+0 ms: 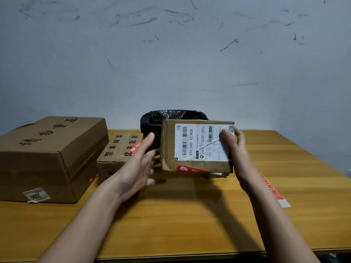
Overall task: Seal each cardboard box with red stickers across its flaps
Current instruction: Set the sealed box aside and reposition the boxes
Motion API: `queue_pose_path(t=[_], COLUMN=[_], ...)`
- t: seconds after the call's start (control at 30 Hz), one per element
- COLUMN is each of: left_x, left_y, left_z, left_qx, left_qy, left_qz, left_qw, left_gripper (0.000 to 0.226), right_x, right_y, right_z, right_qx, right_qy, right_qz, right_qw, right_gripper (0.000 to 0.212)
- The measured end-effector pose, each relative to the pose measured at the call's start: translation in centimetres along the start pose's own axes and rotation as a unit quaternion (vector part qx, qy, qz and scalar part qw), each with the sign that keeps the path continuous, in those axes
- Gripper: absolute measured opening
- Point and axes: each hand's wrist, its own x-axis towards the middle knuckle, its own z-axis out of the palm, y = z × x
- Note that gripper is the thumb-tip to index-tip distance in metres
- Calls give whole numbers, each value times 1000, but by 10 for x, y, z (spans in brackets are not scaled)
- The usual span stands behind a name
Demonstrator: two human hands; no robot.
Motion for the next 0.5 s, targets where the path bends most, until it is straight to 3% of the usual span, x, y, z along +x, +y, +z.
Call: queue_pose_path(t=[0.1,0.2,0.3,0.37,0.43,0.5], left_x=[0,-1,-1,-1,-1,0], left_y=[-1,-1,-1,0,3,4], left_z=[8,10,11,14,18,20], left_qx=[38,50,37,-21,-78,-89], left_qy=[36,68,91,103,108,112], left_qz=[42,57,49,47,45,35], left_qw=[998,995,994,993,990,989], left_gripper=[66,73,77,66,58,67], right_x=[1,3,7,4,-1,-2], right_y=[-1,-3,-5,-10,-14,-17], right_z=[-1,-2,-3,-4,-4,1], right_qx=[9,15,-18,-19,-9,3], right_qy=[-3,-18,-35,-45,-43,-45], right_qz=[53,81,93,93,78,57], right_qw=[999,996,995,995,996,997], right_gripper=[91,73,93,104,103,100])
